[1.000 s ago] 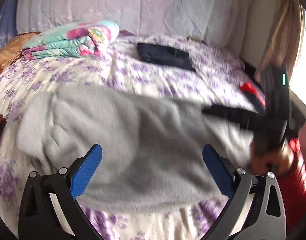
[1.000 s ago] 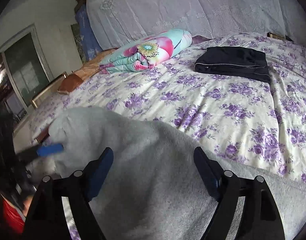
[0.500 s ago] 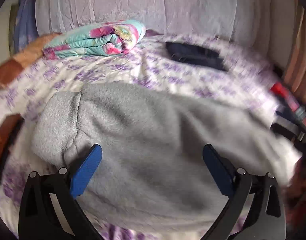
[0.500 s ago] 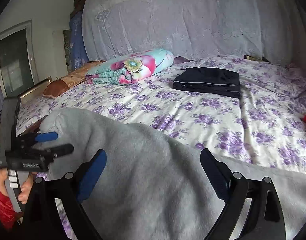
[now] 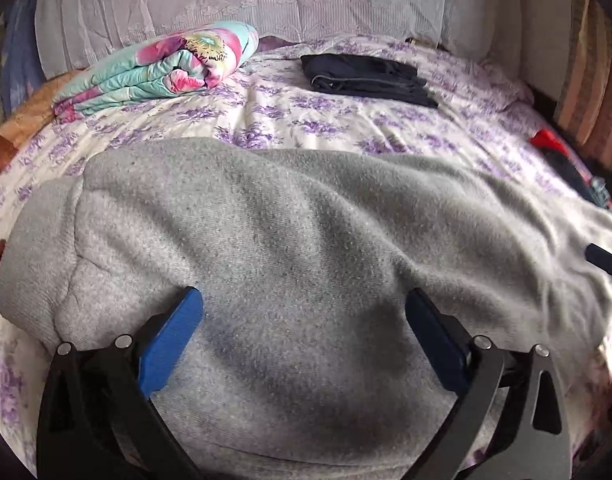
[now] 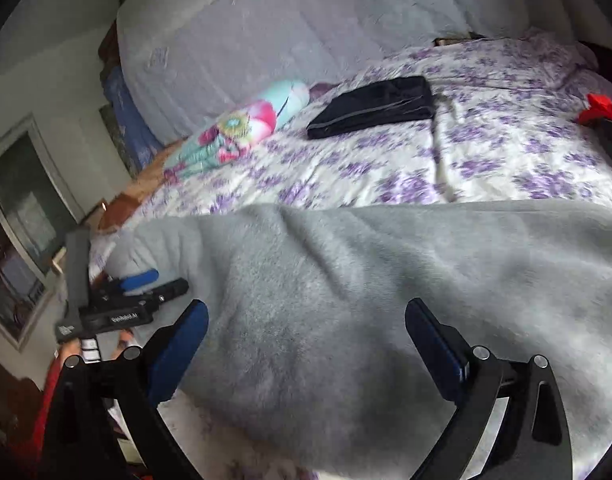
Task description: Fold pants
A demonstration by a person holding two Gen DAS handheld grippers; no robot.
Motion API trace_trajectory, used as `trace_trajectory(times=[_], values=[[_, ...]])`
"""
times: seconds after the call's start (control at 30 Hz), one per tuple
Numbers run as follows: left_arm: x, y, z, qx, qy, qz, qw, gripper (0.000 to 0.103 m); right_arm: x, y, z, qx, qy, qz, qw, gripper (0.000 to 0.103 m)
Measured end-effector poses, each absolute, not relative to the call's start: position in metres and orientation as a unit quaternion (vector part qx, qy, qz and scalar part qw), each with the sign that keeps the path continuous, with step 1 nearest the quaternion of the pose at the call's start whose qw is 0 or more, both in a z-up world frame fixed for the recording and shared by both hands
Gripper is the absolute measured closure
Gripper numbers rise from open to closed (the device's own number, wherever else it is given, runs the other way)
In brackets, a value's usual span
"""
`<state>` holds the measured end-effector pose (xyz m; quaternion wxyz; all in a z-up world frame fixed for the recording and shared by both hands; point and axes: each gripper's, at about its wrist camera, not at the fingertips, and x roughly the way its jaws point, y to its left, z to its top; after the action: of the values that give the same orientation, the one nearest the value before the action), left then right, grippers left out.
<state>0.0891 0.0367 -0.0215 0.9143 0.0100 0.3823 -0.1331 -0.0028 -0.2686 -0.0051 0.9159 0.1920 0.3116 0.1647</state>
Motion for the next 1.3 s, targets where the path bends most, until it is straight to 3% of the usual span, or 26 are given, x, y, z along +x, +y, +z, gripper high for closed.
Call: trace_trajectory(times=[0.17,0.27,0.53,0.63,0.77,0.93,1.07,1.13,1.2,1.3], values=[[0.088,0.031,-0.021,0.031,0.383,-0.121,0.915,0.005,-0.061,-0.357,0.011,0.222,0.265,0.047,0.937,0.004],[0.087,0.031,-0.021,0.031,0.383,-0.121,0.915,0.005,-0.046,-0.396,-0.029,0.221,0.352,0.013,0.909,0.003],[0.072,0.026,-0.012,0.013,0.382,-0.102,0.919,0.005,-0.090,-0.415,-0.014,0.299,0.275,0.038,0.913,0.004],[0.052,-0.001,0.006,-0.030,0.366,-0.213,0.905,0.005,-0.102,-0.437,-0.026,0.346,0.296,0.020,0.890,0.004],[0.034,-0.074,0.022,0.036,0.349,-0.274,0.896,0.005,-0.108,-0.465,-0.058,0.422,0.310,0.002,0.852,0.005],[0.039,-0.154,-0.017,0.131,0.380,-0.273,0.874,0.004,-0.090,-0.477,-0.065,0.467,0.292,-0.007,0.835,0.004],[0.049,-0.141,-0.023,0.076,0.400,-0.289,0.866,0.004,-0.072,-0.482,-0.065,0.470,0.282,-0.017,0.836,0.004],[0.049,-0.135,-0.023,0.067,0.399,-0.294,0.866,0.004,-0.068,-0.481,-0.065,0.461,0.277,-0.024,0.842,0.010],[0.046,-0.137,-0.024,0.077,0.394,-0.287,0.870,0.004,-0.067,-0.479,-0.068,0.457,0.268,-0.036,0.847,0.034],[0.043,-0.138,-0.023,0.086,0.389,-0.282,0.873,0.004,-0.072,-0.486,-0.081,0.483,0.245,-0.029,0.840,0.058]])
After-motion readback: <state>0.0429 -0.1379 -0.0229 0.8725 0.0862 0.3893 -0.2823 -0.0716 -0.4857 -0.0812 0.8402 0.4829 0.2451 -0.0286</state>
